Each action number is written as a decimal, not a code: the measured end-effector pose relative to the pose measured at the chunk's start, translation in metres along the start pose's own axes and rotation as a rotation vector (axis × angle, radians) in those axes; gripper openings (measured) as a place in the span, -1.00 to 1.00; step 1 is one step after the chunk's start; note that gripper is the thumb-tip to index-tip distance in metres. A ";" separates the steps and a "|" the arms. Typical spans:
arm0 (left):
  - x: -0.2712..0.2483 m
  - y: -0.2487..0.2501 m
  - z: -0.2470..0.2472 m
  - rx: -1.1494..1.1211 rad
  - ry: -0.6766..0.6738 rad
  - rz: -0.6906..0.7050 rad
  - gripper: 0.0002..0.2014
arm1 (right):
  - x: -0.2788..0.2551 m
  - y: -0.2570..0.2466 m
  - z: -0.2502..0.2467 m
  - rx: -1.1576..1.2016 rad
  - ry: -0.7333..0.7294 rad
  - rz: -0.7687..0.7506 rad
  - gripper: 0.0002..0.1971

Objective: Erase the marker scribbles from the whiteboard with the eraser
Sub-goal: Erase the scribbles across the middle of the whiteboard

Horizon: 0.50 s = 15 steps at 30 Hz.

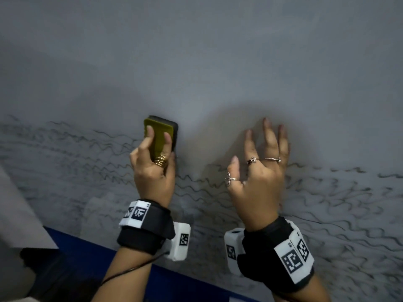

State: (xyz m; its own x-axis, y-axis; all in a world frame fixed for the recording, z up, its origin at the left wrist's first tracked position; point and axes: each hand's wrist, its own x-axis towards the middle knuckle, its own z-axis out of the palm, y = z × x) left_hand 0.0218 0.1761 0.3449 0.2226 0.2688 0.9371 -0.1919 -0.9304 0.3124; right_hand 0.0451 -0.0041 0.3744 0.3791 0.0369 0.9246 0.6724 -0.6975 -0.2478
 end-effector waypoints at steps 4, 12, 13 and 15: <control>0.002 -0.031 -0.010 0.167 -0.085 0.275 -0.32 | -0.001 -0.034 0.021 0.089 -0.077 -0.118 -0.46; 0.014 -0.071 -0.010 0.058 0.046 0.020 -0.51 | -0.007 -0.061 0.066 -0.030 -0.078 -0.070 -0.45; 0.013 -0.071 -0.008 0.059 0.021 0.063 -0.49 | -0.007 -0.065 0.070 -0.017 -0.054 -0.059 -0.45; 0.015 -0.083 -0.015 0.110 -0.040 0.261 -0.47 | -0.007 -0.076 0.080 0.022 -0.047 -0.076 -0.42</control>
State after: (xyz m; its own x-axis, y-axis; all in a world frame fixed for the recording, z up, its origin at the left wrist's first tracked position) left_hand 0.0272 0.2609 0.3358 0.2172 0.0090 0.9761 -0.1436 -0.9888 0.0410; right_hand 0.0420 0.1059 0.3635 0.3557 0.1230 0.9265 0.7139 -0.6755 -0.1844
